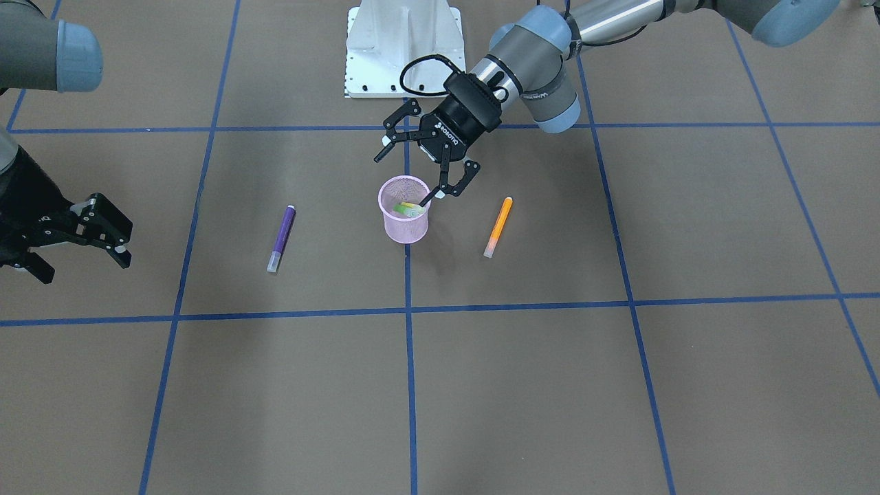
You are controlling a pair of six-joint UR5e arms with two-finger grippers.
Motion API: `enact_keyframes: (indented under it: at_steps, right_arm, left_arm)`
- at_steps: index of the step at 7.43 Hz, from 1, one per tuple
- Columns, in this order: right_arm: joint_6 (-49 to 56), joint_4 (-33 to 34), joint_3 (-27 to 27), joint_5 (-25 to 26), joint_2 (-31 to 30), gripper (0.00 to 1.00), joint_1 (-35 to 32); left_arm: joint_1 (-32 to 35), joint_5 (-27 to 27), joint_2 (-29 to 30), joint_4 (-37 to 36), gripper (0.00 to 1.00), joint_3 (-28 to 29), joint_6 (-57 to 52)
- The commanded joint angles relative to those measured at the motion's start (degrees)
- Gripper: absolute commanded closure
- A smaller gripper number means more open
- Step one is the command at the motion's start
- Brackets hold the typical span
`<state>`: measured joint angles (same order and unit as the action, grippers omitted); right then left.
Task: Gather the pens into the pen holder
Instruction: 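Lower the green highlighter into the pink cup and open the left gripper, then grasp the purple marker with the right gripper while the left arm withdraws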
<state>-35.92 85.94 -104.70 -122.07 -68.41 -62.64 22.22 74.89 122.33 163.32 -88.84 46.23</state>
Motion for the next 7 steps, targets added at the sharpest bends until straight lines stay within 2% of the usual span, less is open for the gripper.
enact_keyframes:
  at_steps: [1, 2, 3, 5, 6, 7]
  right_arm:
    - [-3.0, 0.0, -0.1, -0.3, 0.0, 0.0, 0.1]
    - [-7.1, -0.1, -0.2, -0.2, -0.1, 0.0, 0.2]
    - [-11.9, -0.1, -0.2, 0.1, -0.1, 0.0, 1.2]
    - [-13.5, -0.1, -0.3, 0.5, -0.3, 0.0, 3.1]
    - [-17.0, -0.1, -0.4, 2.8, -0.2, 0.0, 5.9]
    - [-22.4, -0.2, -0.3, 7.1, 0.1, 0.0, 10.4]
  left_arm:
    - [2.1, 3.7, -0.9, -10.6, 0.02, -5.5, 0.1]
    - [2.6, 4.2, -2.2, -21.4, 0.02, -10.9, 0.3]
    - [5.0, 7.8, -2.8, -33.3, 0.02, -15.9, 0.3]
    - [15.3, 25.2, -4.6, -57.6, 0.01, -25.6, 0.0]
    - [22.4, 35.1, -4.5, -65.9, 0.01, -27.3, -1.0]
    - [27.2, 42.4, -4.7, -70.8, 0.01, -28.1, -8.9]
